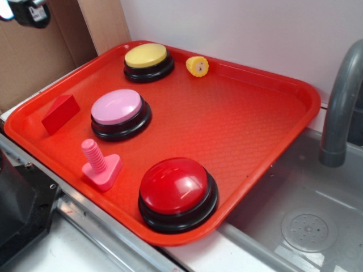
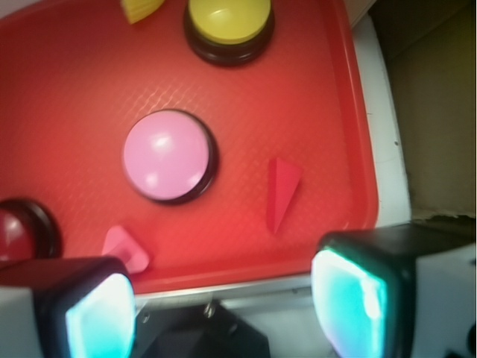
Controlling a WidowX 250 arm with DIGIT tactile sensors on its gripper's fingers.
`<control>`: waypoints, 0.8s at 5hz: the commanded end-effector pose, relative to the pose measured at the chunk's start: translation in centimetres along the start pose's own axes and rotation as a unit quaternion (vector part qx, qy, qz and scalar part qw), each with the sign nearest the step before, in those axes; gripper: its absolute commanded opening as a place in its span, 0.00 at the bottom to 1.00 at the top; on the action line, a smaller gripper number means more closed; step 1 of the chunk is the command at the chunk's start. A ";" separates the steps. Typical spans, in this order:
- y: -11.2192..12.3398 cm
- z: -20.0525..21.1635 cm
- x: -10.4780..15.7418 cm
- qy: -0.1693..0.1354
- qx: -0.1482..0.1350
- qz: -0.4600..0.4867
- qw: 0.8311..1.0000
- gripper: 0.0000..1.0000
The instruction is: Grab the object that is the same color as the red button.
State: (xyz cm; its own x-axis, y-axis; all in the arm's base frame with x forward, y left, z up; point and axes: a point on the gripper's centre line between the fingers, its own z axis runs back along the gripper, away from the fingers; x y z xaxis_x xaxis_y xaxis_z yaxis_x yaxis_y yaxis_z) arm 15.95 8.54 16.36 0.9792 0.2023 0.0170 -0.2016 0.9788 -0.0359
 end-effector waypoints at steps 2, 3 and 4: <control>6.1 -7.0 2.0 -0.030 -0.007 0.125 0.992 1.00; 6.6 -9.5 2.0 -0.016 -0.010 0.145 0.989 1.00; 6.3 -11.5 2.2 -0.016 -0.061 0.154 0.986 1.00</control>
State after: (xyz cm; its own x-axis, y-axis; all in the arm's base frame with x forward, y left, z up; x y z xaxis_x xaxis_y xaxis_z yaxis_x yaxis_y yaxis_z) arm 17.49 14.21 4.24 0.8697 0.4933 -0.0172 -0.4887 0.8556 -0.1705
